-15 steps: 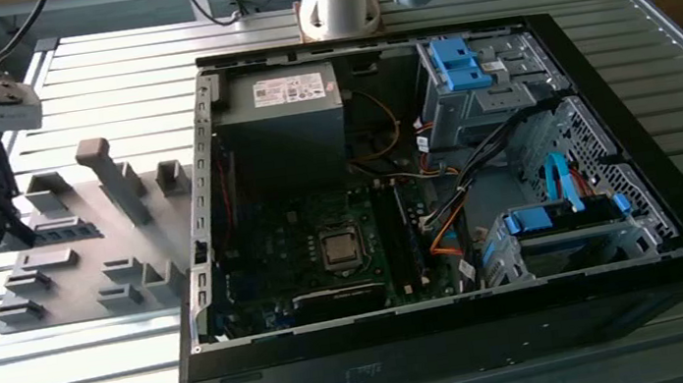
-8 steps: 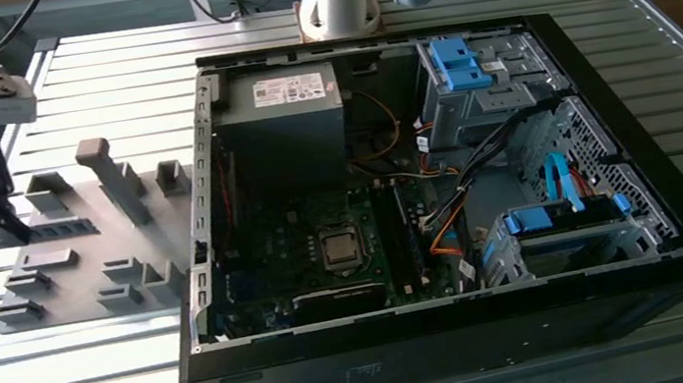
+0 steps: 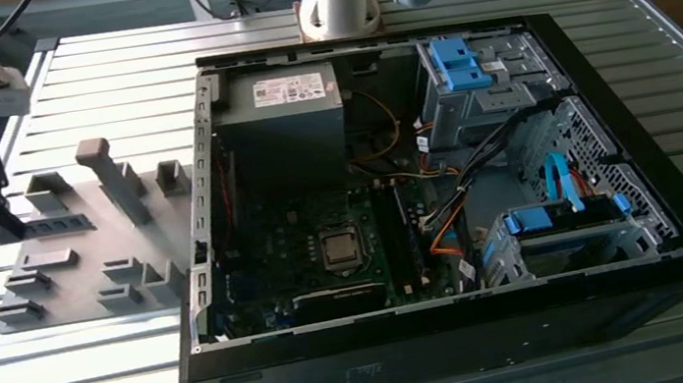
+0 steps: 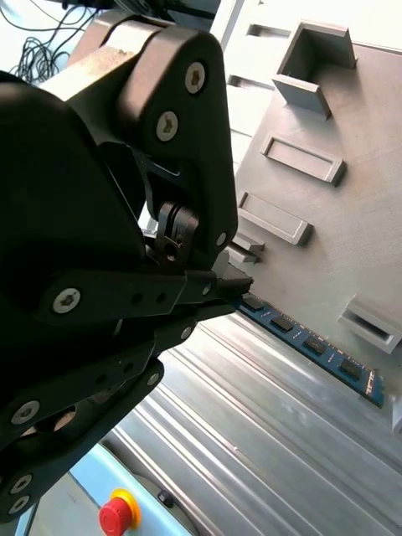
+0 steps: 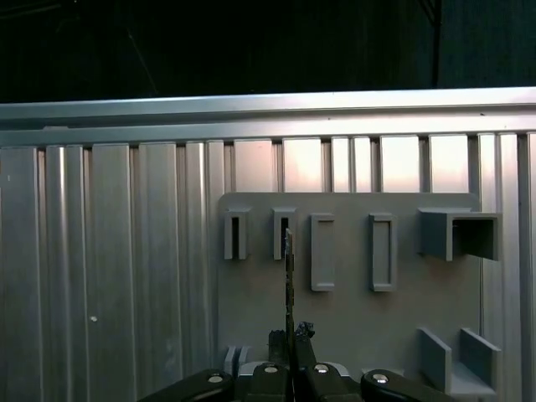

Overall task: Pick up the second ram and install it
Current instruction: 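Pick up the second ram and move it above second insertion slot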

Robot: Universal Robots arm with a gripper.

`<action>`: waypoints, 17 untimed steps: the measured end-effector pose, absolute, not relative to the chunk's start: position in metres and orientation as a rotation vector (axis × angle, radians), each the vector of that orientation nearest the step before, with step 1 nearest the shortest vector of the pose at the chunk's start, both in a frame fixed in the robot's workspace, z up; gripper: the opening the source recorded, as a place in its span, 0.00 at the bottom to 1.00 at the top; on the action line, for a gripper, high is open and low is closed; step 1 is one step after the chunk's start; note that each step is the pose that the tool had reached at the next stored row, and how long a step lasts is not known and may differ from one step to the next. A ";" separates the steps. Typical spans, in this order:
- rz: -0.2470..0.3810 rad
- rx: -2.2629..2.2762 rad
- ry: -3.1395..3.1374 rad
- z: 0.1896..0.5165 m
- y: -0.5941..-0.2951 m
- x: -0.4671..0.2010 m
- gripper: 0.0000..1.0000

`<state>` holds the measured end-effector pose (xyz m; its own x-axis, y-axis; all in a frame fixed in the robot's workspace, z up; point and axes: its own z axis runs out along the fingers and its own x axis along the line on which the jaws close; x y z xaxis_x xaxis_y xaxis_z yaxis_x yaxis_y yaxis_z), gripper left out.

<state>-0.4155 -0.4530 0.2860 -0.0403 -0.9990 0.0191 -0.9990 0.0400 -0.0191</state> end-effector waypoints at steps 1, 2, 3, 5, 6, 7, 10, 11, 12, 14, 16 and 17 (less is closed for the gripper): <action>0.042 2.176 -2.265 0.287 -0.453 -0.415 0.14; 0.042 2.176 -2.265 0.288 -0.453 -0.415 0.14; 0.042 2.176 -2.265 0.289 -0.453 -0.415 0.14; 0.042 2.176 -2.265 0.291 -0.453 -0.415 0.14; 0.042 2.176 -2.265 0.291 -0.453 -0.415 0.14; 0.042 2.176 -2.265 0.292 -0.453 -0.415 0.14; 0.042 2.176 -2.265 0.292 -0.453 -0.415 0.14; 0.042 2.176 -2.265 0.292 -0.453 -0.415 0.14; 0.042 2.176 -2.265 0.293 -0.453 -0.415 0.14; 0.042 2.176 -2.265 0.294 -0.453 -0.415 0.14; 0.042 2.176 -2.265 0.294 -0.453 -0.415 0.14; 0.042 2.176 -2.265 0.294 -0.453 -0.415 0.14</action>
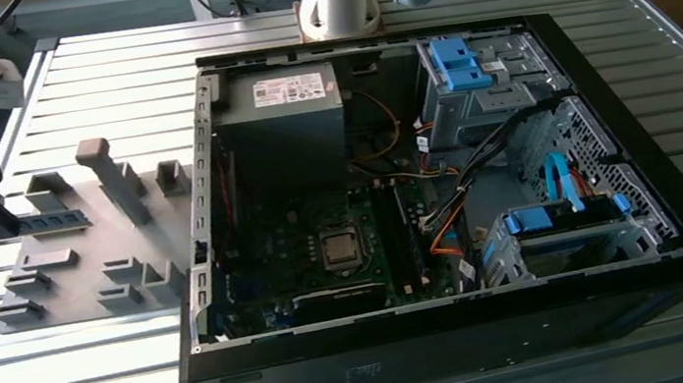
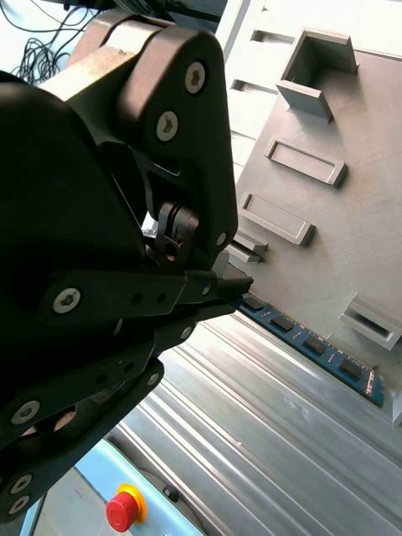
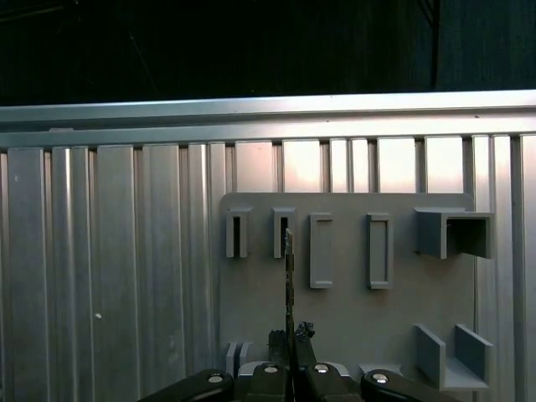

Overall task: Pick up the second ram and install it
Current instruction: 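Pick up the second ram and move it above second insertion slot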

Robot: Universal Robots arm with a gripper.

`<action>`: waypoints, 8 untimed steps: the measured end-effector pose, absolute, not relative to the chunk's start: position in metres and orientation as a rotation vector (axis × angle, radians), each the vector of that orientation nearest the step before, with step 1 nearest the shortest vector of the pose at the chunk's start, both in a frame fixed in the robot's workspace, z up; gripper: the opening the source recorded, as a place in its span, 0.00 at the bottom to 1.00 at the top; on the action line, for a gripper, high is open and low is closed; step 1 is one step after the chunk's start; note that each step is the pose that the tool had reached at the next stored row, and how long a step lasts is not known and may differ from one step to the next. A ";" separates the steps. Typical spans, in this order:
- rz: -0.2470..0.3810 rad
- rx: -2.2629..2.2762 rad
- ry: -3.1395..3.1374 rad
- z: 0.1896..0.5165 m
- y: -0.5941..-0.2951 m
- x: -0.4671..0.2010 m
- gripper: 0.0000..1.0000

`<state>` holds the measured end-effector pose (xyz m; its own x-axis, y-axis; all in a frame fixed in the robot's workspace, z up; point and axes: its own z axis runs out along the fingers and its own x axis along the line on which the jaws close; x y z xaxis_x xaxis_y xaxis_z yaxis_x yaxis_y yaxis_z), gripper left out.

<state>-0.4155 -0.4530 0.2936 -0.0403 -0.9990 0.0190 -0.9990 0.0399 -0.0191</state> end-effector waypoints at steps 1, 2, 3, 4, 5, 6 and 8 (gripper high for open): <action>0.042 2.176 -2.265 0.294 -0.453 -0.415 0.14; 0.042 2.176 -2.265 0.294 -0.453 -0.415 0.14; 0.042 2.176 -2.265 0.294 -0.453 -0.415 0.14; 0.042 2.176 -2.265 0.294 -0.453 -0.415 0.14; 0.042 2.176 -2.265 0.295 -0.453 -0.416 0.14; 0.042 2.175 -2.265 0.295 -0.453 -0.415 0.14; 0.042 2.176 -2.265 0.297 -0.453 -0.415 0.14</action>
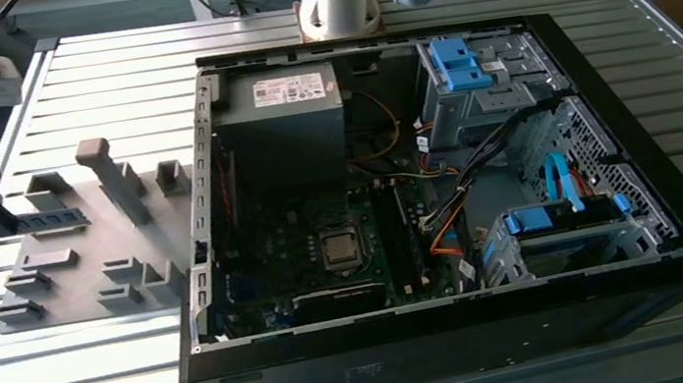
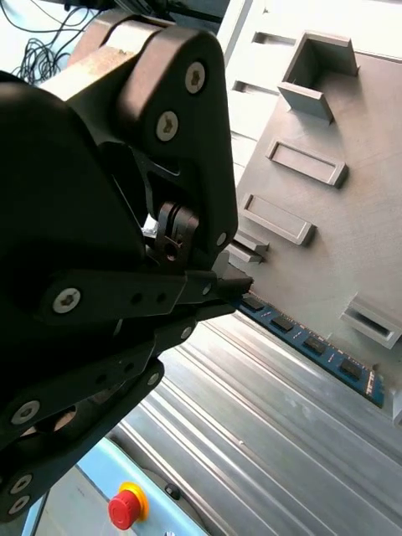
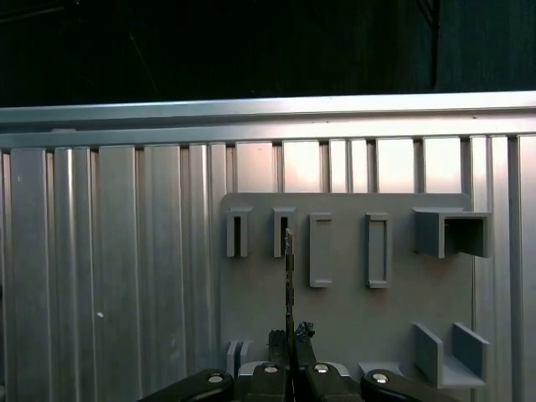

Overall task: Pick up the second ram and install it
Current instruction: 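Pick up the second ram and move it above second insertion slot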

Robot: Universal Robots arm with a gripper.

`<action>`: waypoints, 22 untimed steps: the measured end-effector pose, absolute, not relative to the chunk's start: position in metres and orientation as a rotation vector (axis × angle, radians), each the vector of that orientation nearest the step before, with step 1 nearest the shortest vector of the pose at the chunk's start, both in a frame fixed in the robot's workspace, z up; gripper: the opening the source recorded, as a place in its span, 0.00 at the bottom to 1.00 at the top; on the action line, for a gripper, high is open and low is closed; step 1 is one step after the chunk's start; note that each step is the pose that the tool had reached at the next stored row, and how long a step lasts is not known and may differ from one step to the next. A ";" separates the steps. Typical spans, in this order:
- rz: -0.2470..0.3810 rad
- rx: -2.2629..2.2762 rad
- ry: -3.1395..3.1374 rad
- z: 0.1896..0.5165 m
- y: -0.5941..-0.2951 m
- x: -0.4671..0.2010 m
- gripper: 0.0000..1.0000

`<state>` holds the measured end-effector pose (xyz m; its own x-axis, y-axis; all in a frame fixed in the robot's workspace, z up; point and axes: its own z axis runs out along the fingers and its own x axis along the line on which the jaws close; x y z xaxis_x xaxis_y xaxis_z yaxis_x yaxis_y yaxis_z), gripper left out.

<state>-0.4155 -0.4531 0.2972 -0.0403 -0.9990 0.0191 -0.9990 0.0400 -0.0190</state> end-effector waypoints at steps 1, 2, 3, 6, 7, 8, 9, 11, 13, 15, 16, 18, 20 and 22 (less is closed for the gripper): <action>0.042 2.176 -2.265 0.298 -0.453 -0.415 0.14; 0.042 2.176 -2.265 0.300 -0.453 -0.415 0.14; 0.042 2.176 -2.265 0.302 -0.453 -0.415 0.14; 0.042 2.176 -2.265 0.307 -0.453 -0.415 0.14; 0.042 2.176 -2.265 0.308 -0.453 -0.415 0.14; 0.042 2.176 -2.265 0.310 -0.453 -0.415 0.14; 0.042 2.176 -2.265 0.312 -0.453 -0.415 0.14; 0.042 2.176 -2.265 0.315 -0.453 -0.415 0.14; 0.042 2.176 -2.265 0.318 -0.453 -0.415 0.14; 0.042 2.176 -2.265 0.321 -0.453 -0.415 0.14; 0.042 2.176 -2.265 0.323 -0.453 -0.415 0.14; 0.042 2.176 -2.265 0.326 -0.453 -0.415 0.14; 0.042 2.176 -2.265 0.328 -0.453 -0.415 0.14; 0.042 2.176 -2.265 0.332 -0.453 -0.415 0.14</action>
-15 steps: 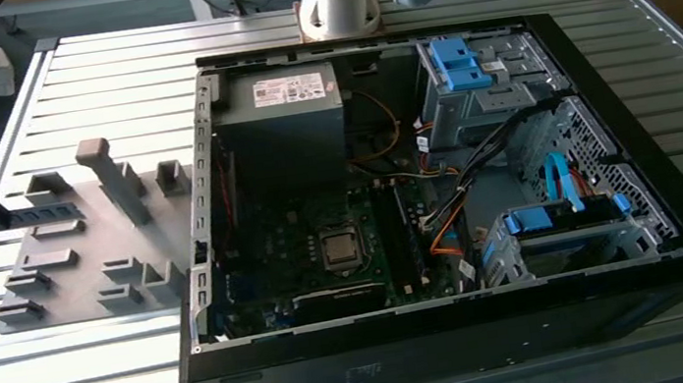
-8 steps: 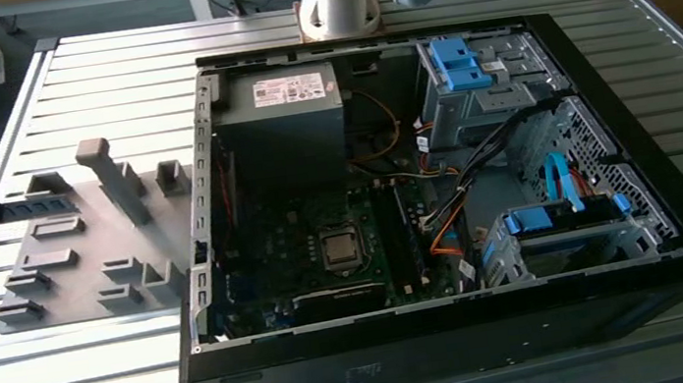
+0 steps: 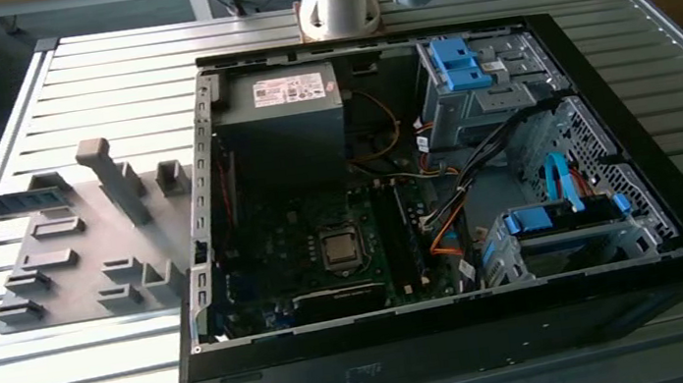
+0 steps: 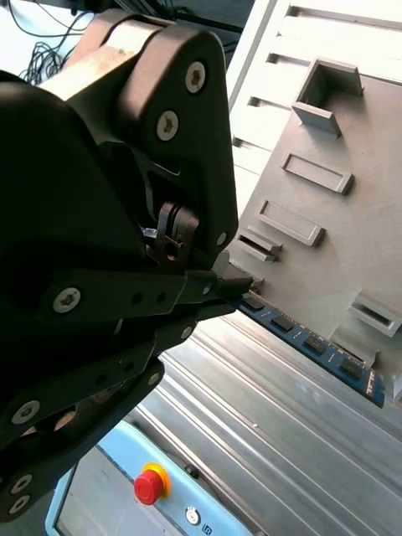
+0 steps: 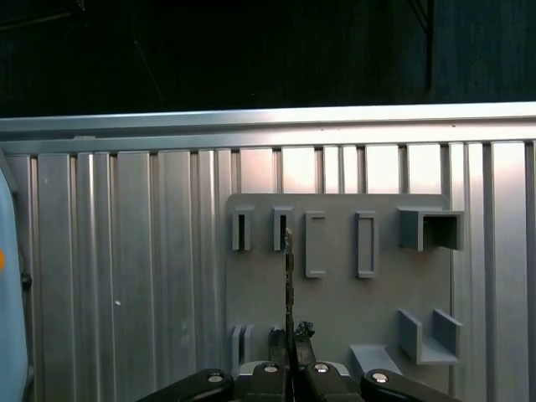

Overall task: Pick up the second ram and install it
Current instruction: 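Pick up the second ram and move it above second insertion slot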

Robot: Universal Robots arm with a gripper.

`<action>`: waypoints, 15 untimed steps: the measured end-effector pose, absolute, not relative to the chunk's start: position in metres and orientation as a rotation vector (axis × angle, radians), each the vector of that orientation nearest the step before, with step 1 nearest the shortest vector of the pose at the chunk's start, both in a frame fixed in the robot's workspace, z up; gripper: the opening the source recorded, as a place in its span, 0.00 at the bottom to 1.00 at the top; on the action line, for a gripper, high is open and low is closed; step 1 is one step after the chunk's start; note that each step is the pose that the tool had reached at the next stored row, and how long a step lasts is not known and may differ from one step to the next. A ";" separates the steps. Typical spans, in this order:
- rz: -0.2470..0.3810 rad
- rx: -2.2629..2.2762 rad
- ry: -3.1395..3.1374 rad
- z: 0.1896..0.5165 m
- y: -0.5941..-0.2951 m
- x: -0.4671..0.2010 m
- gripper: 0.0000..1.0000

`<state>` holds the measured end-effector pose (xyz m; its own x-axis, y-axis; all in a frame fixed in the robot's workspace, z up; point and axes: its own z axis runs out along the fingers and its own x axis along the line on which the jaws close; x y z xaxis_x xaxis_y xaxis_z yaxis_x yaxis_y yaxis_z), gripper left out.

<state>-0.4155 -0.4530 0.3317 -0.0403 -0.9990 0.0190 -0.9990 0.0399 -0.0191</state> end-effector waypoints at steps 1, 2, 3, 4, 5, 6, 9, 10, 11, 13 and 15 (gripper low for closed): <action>0.042 2.176 -2.265 0.333 -0.453 -0.415 0.14; 0.042 2.176 -2.265 0.335 -0.453 -0.415 0.14; 0.042 2.176 -2.265 0.336 -0.453 -0.415 0.14; 0.042 2.176 -2.265 0.338 -0.453 -0.415 0.14; 0.042 2.176 -2.265 0.339 -0.453 -0.415 0.14; 0.042 2.176 -2.265 0.340 -0.453 -0.415 0.14; 0.042 2.176 -2.265 0.345 -0.453 -0.415 0.14; 0.042 2.176 -2.265 0.347 -0.453 -0.415 0.14; 0.042 2.176 -2.265 0.348 -0.453 -0.415 0.14; 0.042 2.176 -2.265 0.351 -0.453 -0.416 0.14; 0.042 2.176 -2.265 0.354 -0.453 -0.415 0.14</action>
<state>-0.4155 -0.4530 0.3542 -0.0403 -0.9990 0.0190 -0.9990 0.0400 -0.0191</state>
